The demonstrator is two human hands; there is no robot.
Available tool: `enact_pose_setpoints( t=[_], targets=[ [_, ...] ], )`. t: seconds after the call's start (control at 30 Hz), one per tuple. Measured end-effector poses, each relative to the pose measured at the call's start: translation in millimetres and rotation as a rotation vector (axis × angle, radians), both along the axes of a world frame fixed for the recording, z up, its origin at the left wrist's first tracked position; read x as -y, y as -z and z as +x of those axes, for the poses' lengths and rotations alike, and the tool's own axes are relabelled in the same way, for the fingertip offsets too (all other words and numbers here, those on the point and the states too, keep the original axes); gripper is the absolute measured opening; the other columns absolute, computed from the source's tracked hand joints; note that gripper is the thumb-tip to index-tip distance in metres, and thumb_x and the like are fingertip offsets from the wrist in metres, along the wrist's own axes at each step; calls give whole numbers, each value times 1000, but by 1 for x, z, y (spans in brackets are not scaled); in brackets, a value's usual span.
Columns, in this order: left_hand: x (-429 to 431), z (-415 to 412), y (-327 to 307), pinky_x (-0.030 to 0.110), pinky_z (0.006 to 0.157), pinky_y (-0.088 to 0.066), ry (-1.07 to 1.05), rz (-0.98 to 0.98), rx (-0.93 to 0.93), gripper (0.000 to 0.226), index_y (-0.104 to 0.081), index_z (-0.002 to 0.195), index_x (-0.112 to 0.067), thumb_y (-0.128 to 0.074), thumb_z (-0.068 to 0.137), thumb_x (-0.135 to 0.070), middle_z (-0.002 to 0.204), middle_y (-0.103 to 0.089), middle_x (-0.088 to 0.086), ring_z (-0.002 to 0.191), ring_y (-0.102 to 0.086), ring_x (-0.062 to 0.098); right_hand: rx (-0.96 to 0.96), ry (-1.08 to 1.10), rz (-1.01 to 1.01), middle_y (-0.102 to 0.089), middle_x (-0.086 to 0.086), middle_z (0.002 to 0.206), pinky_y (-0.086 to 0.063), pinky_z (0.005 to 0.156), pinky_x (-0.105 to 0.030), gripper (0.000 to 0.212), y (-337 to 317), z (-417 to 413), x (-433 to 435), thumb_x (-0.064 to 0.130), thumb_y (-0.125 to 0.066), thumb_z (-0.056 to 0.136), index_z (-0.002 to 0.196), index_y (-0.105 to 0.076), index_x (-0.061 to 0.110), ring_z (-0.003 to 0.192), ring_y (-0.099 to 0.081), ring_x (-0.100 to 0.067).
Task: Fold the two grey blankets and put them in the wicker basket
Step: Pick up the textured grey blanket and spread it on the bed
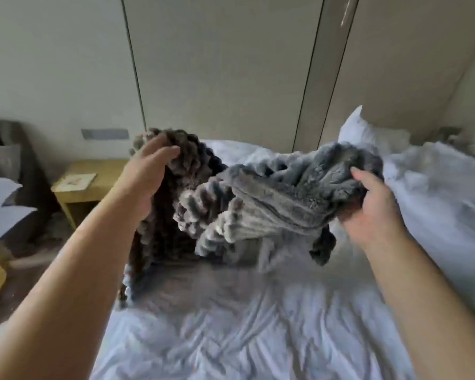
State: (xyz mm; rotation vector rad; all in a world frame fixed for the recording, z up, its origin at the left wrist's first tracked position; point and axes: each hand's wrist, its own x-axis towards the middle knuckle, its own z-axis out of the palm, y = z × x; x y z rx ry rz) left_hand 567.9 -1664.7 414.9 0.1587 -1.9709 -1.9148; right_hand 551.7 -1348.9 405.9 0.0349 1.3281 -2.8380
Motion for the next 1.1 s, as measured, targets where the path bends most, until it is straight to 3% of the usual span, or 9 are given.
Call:
enact_pose_setpoints(
  t=[0.2, 0.33, 0.43, 0.57, 0.67, 0.77, 0.93, 1.03, 1.1],
  targets=[
    [-69, 58, 88, 37, 82, -47, 178, 71, 428, 33, -59, 114, -32, -55, 88, -52, 114, -64, -7, 104, -61, 16, 148, -82, -136, -68, -9, 119, -46, 97, -45, 40, 51, 52, 29, 38, -49, 94, 122, -65, 14, 113, -63, -26],
    [-99, 95, 153, 45, 93, -47, 452, 646, 711, 74, -62, 119, -18, -46, 76, -76, 121, -66, 10, 108, -64, 29, 393, -92, -297, -70, -16, 113, -49, 93, -45, 43, 107, 99, 51, 42, -46, 94, 115, -67, 11, 105, -66, -29],
    [-117, 115, 172, 37, 78, -55, 315, 1049, 627, 45, -69, 106, -10, -52, 90, -48, 100, -73, 13, 86, -71, 26, 550, -127, -113, -70, -10, 70, -49, 50, -25, 29, 123, 116, 59, 22, -45, 95, 76, -63, 11, 59, -66, -19],
    [-121, 121, 173, 24, 49, -47, 37, 1181, 564, 25, -59, 69, -8, -52, 91, -17, 56, -62, 8, 50, -58, 20, 521, -51, 180, -45, 1, 58, -33, 46, -25, 38, 108, 102, 52, 16, -57, 91, 58, -39, 19, 53, -45, -14],
    [-103, 118, 165, 23, 65, -46, -164, 1380, 435, 14, -54, 80, -12, -54, 93, -16, 79, -59, 5, 69, -54, 16, 431, -161, 216, -61, -1, 60, -40, 51, -25, 22, 94, 93, 52, 18, -67, 86, 66, -59, 16, 60, -54, -16],
    [-92, 117, 153, 35, 57, -58, -262, 1481, 223, 17, -55, 110, -10, -44, 98, -14, 104, -60, 10, 84, -59, 22, 369, -253, 306, -69, -4, 67, -43, 51, -24, 9, 92, 88, 52, 17, -70, 83, 74, -70, 14, 59, -59, -18],
    [-99, 127, 138, 45, 73, -51, -428, 1189, 54, 53, -53, 119, -34, -35, 90, 6, 112, -60, 7, 87, -60, 25, 465, -115, 417, -67, -9, 73, -45, 50, -25, 1, 137, 63, 32, 12, -68, 83, 83, -68, 12, 60, -59, -22],
    [-102, 139, 116, 59, 95, -42, -339, 1127, -102, 61, -49, 133, -30, -32, 87, 7, 129, -56, 14, 110, -57, 36, 601, -33, 313, -63, -14, 78, -47, 54, -28, 7, 188, 59, 19, 1, -64, 84, 88, -63, 6, 65, -59, -24],
    [-104, 147, 97, 56, 92, -44, -310, 1039, -174, 55, -53, 124, -29, -33, 86, 6, 124, -58, 14, 103, -58, 34, 642, -104, 223, -58, -12, 62, -45, 45, -23, 12, 214, 61, 17, -2, -56, 88, 77, -55, 4, 55, -54, -20]
  ],
)
